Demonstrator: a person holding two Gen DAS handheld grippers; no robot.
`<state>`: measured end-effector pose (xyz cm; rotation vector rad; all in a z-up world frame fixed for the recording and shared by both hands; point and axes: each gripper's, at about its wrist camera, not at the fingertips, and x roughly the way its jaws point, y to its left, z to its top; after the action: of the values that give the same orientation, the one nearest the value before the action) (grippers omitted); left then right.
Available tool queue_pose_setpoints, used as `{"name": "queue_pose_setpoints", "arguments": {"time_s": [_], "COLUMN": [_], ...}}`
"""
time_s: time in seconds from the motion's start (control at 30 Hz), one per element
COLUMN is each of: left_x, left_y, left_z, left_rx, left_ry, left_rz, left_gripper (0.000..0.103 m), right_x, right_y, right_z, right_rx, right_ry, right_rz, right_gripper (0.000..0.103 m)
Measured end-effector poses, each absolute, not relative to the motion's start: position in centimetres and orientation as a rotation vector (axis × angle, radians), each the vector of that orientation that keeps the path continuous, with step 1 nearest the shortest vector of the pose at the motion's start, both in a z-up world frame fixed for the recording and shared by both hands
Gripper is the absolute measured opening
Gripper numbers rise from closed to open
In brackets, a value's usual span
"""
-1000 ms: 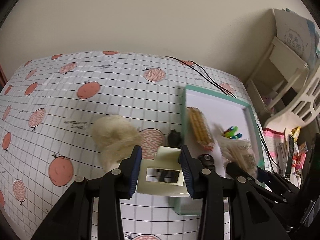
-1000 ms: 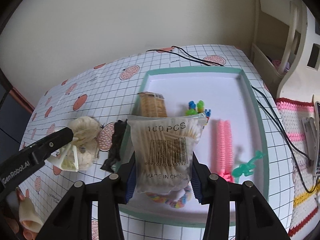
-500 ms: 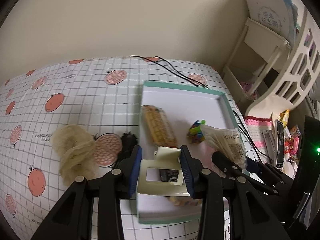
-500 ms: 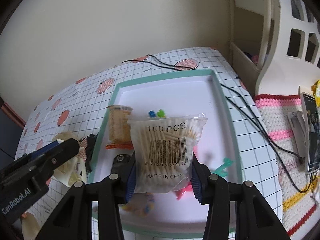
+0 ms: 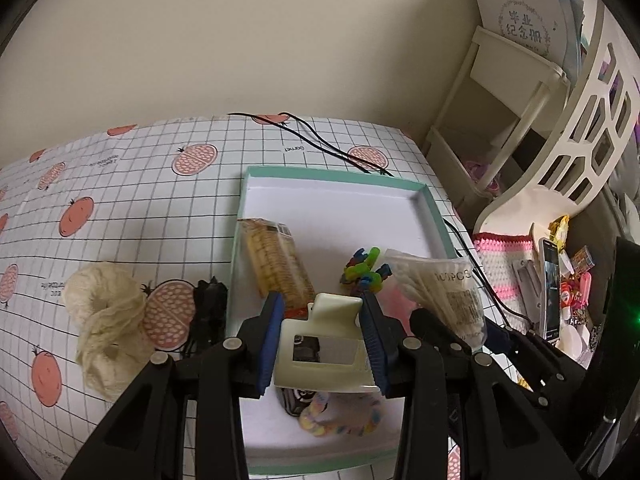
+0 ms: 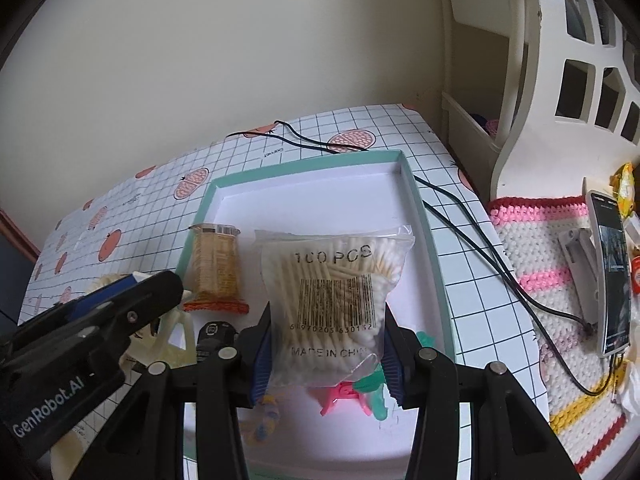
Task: Organize objects
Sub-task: 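Carry the hair clip with the left tool while the right tool carries the swab bag over the tray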
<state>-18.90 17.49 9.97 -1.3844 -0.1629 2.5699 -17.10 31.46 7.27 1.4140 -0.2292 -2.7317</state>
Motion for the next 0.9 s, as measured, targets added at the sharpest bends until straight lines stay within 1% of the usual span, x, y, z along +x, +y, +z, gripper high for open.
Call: {"name": "queue_pose_setpoints", "arguments": {"time_s": [0.57, 0.9], "left_x": [-19.7, -19.7], "left_y": [18.0, 18.1], "left_z": [7.7, 7.1], "left_rx": [-1.439, -1.469], "left_ry": [-0.169, -0.172], "left_rz": [2.532, 2.514], "left_gripper": [0.040, 0.040], "right_x": [-17.4, -17.5], "right_y": [30.6, 30.7], "right_z": [5.6, 5.2], "right_rx": [1.482, 1.505], "right_ry": [-0.139, -0.141], "right_rz": [-2.690, -2.668], "right_gripper": [0.049, 0.050]}}
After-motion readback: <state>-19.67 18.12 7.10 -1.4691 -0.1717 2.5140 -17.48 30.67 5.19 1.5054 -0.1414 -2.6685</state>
